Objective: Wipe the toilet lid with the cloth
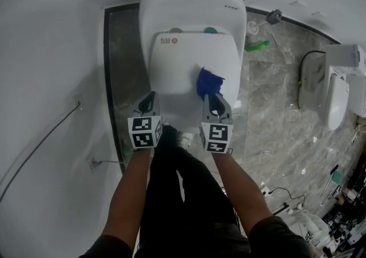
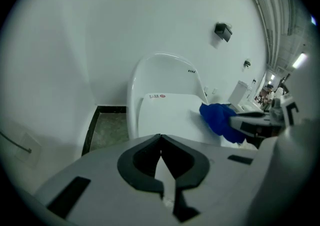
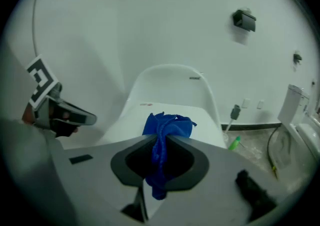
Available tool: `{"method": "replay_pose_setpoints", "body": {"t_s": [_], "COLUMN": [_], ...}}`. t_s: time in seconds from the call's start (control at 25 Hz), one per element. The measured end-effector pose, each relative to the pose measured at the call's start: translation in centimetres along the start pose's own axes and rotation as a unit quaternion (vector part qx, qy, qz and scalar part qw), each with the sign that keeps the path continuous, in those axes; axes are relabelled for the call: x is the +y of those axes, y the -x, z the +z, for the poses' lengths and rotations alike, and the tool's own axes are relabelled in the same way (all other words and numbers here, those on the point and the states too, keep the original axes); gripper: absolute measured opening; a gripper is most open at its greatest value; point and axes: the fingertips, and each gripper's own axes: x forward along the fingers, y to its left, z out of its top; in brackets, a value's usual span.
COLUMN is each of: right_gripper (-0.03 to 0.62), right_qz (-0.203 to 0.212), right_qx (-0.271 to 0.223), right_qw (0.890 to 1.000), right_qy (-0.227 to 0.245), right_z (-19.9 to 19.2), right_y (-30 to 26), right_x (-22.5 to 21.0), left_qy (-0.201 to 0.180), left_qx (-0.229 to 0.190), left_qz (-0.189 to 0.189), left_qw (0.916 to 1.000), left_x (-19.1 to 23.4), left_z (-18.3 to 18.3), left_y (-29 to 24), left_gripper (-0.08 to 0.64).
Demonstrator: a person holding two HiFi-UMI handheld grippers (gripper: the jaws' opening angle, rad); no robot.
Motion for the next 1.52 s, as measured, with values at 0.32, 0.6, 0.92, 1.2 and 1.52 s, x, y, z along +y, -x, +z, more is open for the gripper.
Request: {"method": "replay_pose_setpoints", "body": {"t_s": [0.32, 0.6, 0.92, 1.2, 1.52], "right_gripper": [0.053, 0.054, 0.054, 0.054, 0.054], "right_qz": [0.118, 0.112, 0.064, 0.005, -0.063], "right_qx": [0.035, 0.078, 0.062, 0.052, 0.065], "right_qw": [0.990, 0.984, 0.994, 0.999, 0.995], "right_qy": [0.065, 0.118, 0.065, 0.015, -0.033], "right_z": [-1.8, -3.1, -3.7, -5.4, -7.7], "right_y": [-2.8, -4.9, -3.6, -1.7, 0.4], "right_x": [15.0, 15.7, 9.7, 2.6, -4.8], "left_qy": [0.028, 0.040, 0.032, 0.022, -0.004], "left_qx": [0.008, 0.014, 0.013, 0.011, 0.020], "left_qz": [0.027, 0.043, 0.026, 0.004, -0.017], "left_qw": [0.9992, 0.9982, 0.9991, 0.9997, 0.9997], "left_x": [2.6, 3.5, 1.3, -1.2, -4.3], "left_z": [-3.5, -5.4, -5.1, -4.2, -4.9], "left_y": [2.8, 4.3, 3.4, 2.8, 1.7], "left_gripper": [0.011, 0.011, 0.011, 0.011, 0.011]}}
